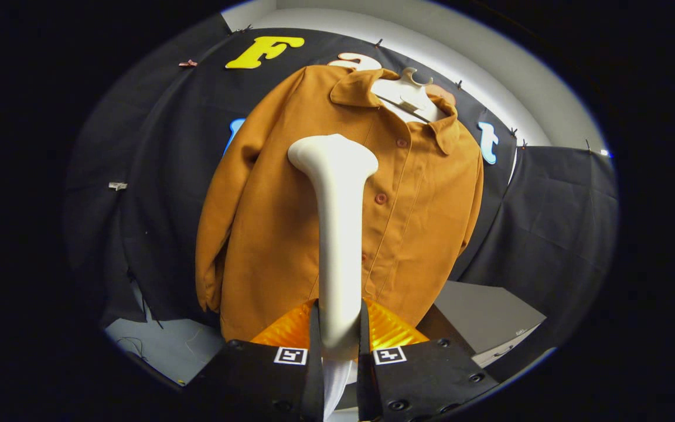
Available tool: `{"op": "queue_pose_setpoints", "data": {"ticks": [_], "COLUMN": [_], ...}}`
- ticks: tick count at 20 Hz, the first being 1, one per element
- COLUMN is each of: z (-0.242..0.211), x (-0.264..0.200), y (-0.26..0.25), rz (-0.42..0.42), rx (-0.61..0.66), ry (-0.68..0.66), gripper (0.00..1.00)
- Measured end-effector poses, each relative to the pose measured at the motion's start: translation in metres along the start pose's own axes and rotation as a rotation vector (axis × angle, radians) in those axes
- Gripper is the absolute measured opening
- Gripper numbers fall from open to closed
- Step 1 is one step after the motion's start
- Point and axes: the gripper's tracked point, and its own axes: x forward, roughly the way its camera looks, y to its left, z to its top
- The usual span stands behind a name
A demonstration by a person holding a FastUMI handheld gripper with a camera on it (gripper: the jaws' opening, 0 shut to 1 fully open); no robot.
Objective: Iron the clothes twice with a garment steamer, once on the left side and once on the right side.
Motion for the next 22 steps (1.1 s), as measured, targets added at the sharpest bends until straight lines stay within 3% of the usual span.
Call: {"op": "queue_pose_setpoints", "data": {"ticks": [11,22], "z": [-0.077,-0.117], "x": [-0.005,-0.022], "y": [0.003,0.006], "rz": [0.028,0.102], "rx": [0.003,0.016], "ry": [0.147,0.261], "gripper": [0.26,0.26]}}
